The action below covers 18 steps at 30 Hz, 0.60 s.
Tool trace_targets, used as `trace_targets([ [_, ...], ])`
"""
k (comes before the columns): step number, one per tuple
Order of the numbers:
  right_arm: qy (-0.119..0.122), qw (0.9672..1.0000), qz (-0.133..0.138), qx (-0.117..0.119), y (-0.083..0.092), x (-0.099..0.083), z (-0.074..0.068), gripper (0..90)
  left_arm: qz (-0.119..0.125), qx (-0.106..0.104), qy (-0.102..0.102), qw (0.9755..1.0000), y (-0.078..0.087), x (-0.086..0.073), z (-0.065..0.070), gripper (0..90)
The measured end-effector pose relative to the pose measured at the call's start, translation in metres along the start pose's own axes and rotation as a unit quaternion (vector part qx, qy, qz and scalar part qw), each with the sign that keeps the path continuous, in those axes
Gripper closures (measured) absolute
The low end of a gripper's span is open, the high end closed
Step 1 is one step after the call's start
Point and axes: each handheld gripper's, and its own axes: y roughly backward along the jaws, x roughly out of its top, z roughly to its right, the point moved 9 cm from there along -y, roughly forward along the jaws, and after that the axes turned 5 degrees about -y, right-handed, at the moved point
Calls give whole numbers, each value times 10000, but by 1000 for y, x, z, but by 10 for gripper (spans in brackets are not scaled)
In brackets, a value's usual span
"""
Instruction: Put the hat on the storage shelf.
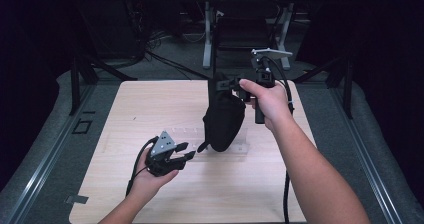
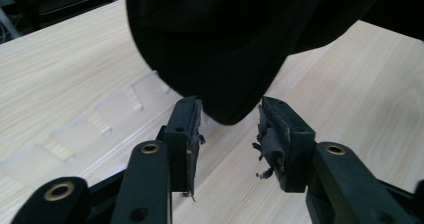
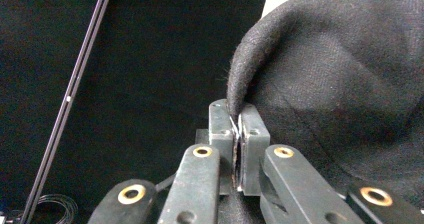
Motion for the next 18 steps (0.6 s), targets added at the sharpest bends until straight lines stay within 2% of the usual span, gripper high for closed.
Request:
trace_targets([
  [9,-35,10000,56,72,1,0,2,873,-70,-52,-194,9998,-6,10,10,660],
  [18,-28,10000,40,76,0,-1,1,871,-67,-59,-209,9997,-12,16,13,715],
])
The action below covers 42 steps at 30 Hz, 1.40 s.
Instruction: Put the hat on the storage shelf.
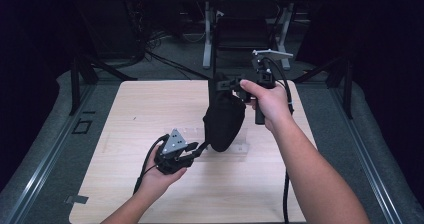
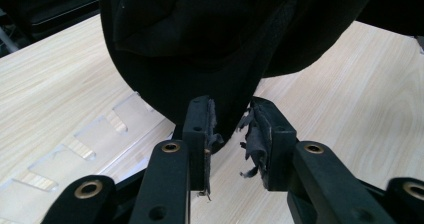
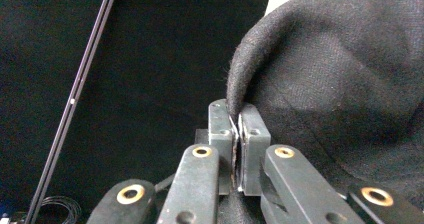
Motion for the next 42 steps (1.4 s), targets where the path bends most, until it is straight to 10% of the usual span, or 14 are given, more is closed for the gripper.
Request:
trace_targets([
  [23,164,9998,18,149,7,-6,-11,792,-117,243,-320,9991,-1,1,1,828],
  [42,176,9997,142,-60,30,-9,2,795,-357,322,-172,9987,3,-28,-14,848],
])
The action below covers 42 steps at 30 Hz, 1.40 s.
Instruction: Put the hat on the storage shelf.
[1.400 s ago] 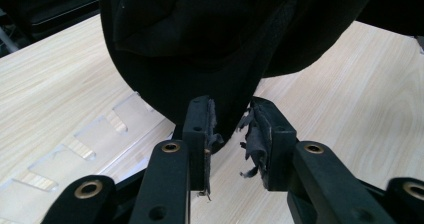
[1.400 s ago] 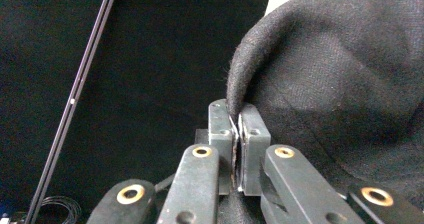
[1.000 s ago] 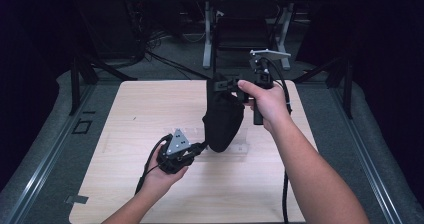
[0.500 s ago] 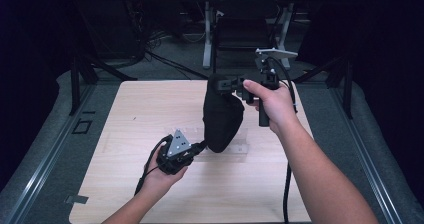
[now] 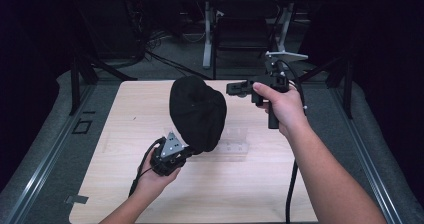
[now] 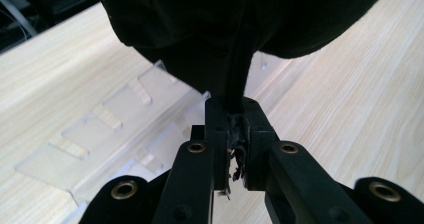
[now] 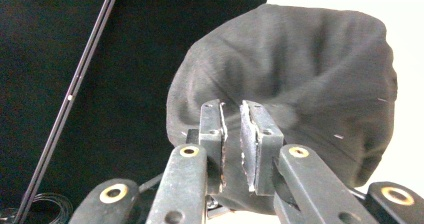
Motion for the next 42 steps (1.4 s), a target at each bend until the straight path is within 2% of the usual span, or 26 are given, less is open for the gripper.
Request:
trace_targets([
  [3,15,10000,-21,-18,2,-2,2,795,-164,-44,114,9998,-6,-14,0,847],
  [4,14,10000,-23,-25,2,-2,3,795,-216,-64,20,9997,-8,-19,-2,847],
  [6,30,10000,-33,-71,3,-4,4,795,-126,-70,245,9996,-8,-24,-4,845],
  [9,41,9999,-7,-115,5,-4,6,795,-101,-133,398,9991,-7,-27,-7,843],
  [12,77,9999,-18,-134,8,-5,6,795,-111,-99,357,9993,-7,-28,-7,841],
  [19,169,9994,-6,-303,10,-8,8,782,-107,-44,475,9988,-7,-29,-9,801],
  [25,179,9990,19,-398,14,-10,14,777,-183,48,439,9989,-4,-32,-12,726],
  [29,243,9983,108,-520,19,-12,20,760,-208,115,489,9985,2,-36,-14,658],
  [31,343,9962,179,-779,24,-13,25,753,-174,140,529,9984,6,-39,-15,630],
  [32,381,9953,191,-864,25,-14,28,745,-190,149,600,9979,7,-41,-15,618],
  [33,414,9945,205,-937,27,-16,30,736,-191,162,582,9980,9,-42,-17,600],
  [39,591,9894,295,-1295,37,-24,41,671,-223,293,670,9971,25,-55,-27,530],
  [42,736,9864,372,-1421,42,-28,46,639,-161,340,853,9956,30,-60,-34,499],
])
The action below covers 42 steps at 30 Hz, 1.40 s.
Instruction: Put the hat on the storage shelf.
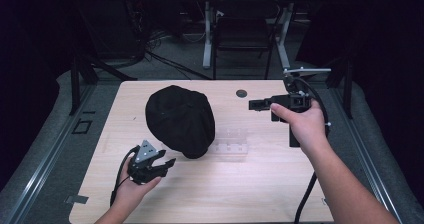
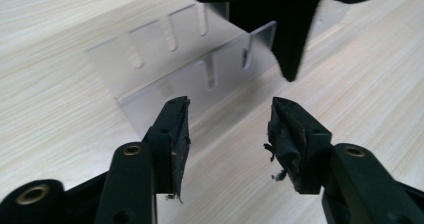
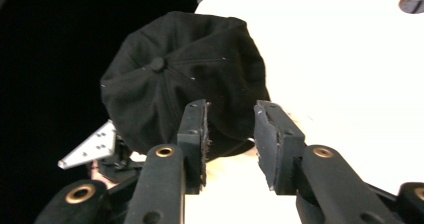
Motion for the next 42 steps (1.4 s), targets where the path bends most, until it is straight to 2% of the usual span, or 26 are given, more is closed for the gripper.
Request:
trace_targets([
  [4,124,9997,57,-212,1,-5,8,598,117,-53,215,9997,-1,-6,-6,464],
  [7,253,9988,93,-417,0,-11,17,579,95,-45,271,9996,-2,-11,-9,450],
  [13,358,9971,102,-669,-3,-25,34,554,132,-30,322,9994,-3,-15,-9,450],
  [18,442,9950,113,-892,-6,-39,48,552,-6,-55,275,9996,-7,-21,-6,458],
  [19,466,9939,28,-1003,-7,-42,51,553,-16,-63,252,9997,-7,-21,-6,459],
  [21,690,9893,-9,-1283,-7,-47,55,552,18,-71,256,9996,-8,-21,-5,459],
  [22,743,9887,41,-1302,-7,-50,56,552,15,-77,259,9996,-8,-21,-5,459],
  [24,701,9896,-25,-1259,-9,-58,57,552,51,-81,266,9996,-8,-21,-4,459],
  [26,790,9871,-93,-1391,-10,-63,59,552,73,-98,275,9995,-8,-21,-4,459],
  [27,883,9855,-34,-1446,-10,-64,60,552,85,-97,268,9996,-8,-20,-3,459],
  [30,870,9864,-31,-1397,-14,-72,64,552,101,-89,246,9996,-7,-20,-3,459],
  [32,910,9849,-37,-1472,-15,-78,68,552,110,-116,253,9996,-6,-19,-3,459],
  [36,925,9850,-8,-1458,-20,-91,75,552,117,-110,250,9996,-6,-19,-2,459],
  [41,1001,9825,-53,-1570,-26,-110,86,552,165,-143,226,9995,-7,-17,1,458],
  [42,998,9822,-43,-1592,-26,-112,88,550,235,-166,212,9994,-7,-15,2,457],
])
